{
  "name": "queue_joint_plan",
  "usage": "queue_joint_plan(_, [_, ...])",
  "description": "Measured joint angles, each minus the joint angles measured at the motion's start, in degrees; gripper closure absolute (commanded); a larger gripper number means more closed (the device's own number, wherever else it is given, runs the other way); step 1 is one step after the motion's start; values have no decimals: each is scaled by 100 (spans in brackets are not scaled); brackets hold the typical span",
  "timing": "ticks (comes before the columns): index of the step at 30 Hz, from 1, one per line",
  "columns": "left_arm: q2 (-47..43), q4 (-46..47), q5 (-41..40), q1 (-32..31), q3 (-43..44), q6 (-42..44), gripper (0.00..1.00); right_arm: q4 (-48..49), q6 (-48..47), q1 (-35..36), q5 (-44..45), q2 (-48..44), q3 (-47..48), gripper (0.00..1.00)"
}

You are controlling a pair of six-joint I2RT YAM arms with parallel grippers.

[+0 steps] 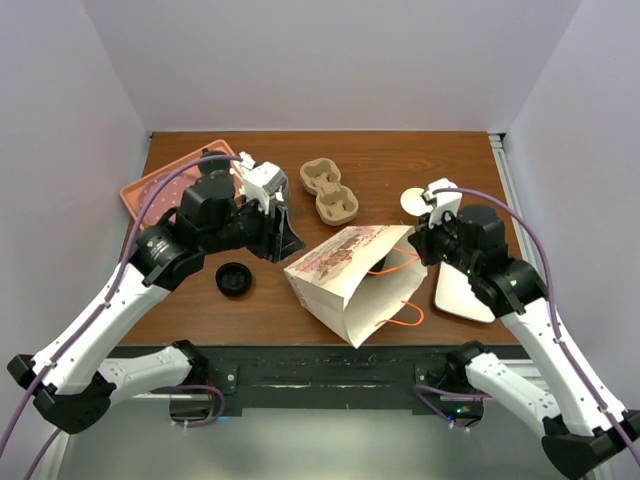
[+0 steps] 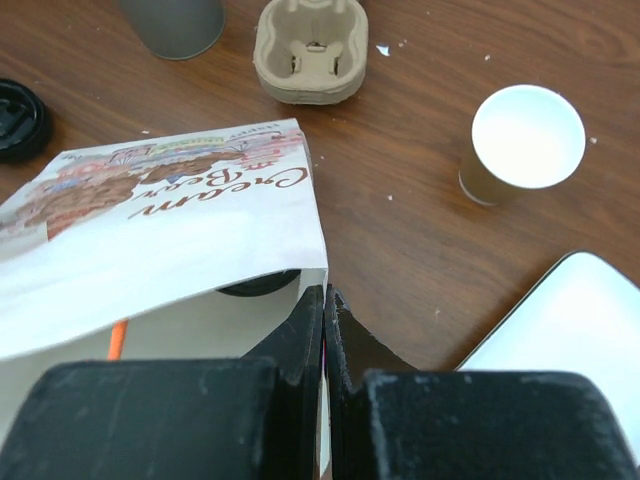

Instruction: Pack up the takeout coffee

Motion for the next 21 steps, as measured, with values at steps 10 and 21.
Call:
queue_joint_plan(10, [376, -232, 39, -935, 240, -345, 43, -267, 925, 11, 243, 535, 328, 100])
queue_joint_plan(21, [1032, -267, -330, -1180, 872, -35, 43, -715, 1563, 76, 435, 852, 763, 100])
